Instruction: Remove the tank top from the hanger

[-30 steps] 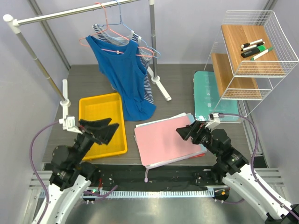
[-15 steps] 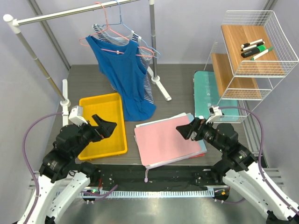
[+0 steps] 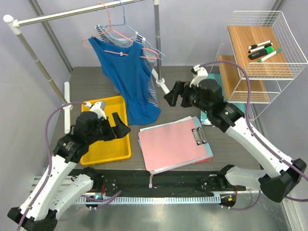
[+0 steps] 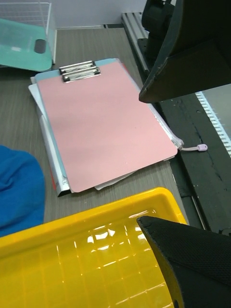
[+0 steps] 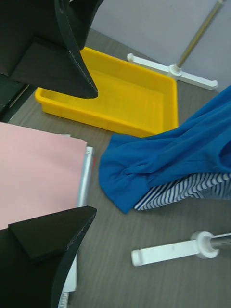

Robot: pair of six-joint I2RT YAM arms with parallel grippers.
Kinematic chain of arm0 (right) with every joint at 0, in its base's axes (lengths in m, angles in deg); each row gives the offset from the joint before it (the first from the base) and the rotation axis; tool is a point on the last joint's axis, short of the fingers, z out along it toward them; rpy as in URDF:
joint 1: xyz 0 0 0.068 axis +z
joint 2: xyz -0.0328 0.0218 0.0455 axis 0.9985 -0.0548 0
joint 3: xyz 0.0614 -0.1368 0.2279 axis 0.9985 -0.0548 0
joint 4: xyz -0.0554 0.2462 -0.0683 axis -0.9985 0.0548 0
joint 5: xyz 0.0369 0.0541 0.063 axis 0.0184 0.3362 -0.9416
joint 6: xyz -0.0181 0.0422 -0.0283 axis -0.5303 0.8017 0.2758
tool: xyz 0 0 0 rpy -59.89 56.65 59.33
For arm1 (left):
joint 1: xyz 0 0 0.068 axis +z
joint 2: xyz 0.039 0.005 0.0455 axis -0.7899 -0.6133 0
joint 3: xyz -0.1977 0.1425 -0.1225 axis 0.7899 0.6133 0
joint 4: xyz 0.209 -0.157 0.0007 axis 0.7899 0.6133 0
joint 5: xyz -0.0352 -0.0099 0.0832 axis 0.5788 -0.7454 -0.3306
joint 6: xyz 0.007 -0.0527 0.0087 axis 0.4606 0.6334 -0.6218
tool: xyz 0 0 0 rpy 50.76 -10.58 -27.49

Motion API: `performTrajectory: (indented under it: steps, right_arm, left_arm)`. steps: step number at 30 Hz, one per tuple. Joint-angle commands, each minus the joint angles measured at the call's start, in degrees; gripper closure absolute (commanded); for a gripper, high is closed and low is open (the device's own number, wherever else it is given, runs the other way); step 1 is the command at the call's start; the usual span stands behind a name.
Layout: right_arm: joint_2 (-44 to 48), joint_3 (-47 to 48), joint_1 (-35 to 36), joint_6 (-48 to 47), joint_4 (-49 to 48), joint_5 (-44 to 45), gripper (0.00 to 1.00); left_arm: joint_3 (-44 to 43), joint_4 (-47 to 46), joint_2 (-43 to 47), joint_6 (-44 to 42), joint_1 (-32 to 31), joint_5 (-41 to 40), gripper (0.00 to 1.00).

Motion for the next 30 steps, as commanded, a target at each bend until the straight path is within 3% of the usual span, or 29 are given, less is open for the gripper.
performTrajectory:
  steps: [1,6,11,15,23,30]
  right_arm:
    - [-5.5,12.3,0.9,-4.7,-2.1,4.6,0.0]
    - [-14.8,22.7,1.1,-13.6,-4.3,2.6,0.02]
    - [-26.5,44.1,1.0,-16.9,4.2,3.8,0.09]
    - [-33.4,54.5,0.9,-20.7,5.6,1.4,0.29]
    - [-41.1,63.7,0.5,-24.7,6.5,-8.1,0.48]
    - [-43.7,66.0,0.5,-29.5,5.2,-11.0,0.48]
  left_arm:
    - [-4.9,0.7,-3.0,-4.2,0.3,7.6,0.0]
    - [-5.7,0.1,-0.8,-6.2,0.2,10.1,0.0]
    - [-5.6,-0.5,2.4,-5.1,0.3,11.8,0.0]
    - [-5.5,-0.2,3.4,-4.6,0.2,13.5,0.04]
    - [-5.6,2.4,6.5,-4.2,0.2,13.2,0.05]
    - [-6.0,3.6,8.0,-4.2,0.2,12.7,0.05]
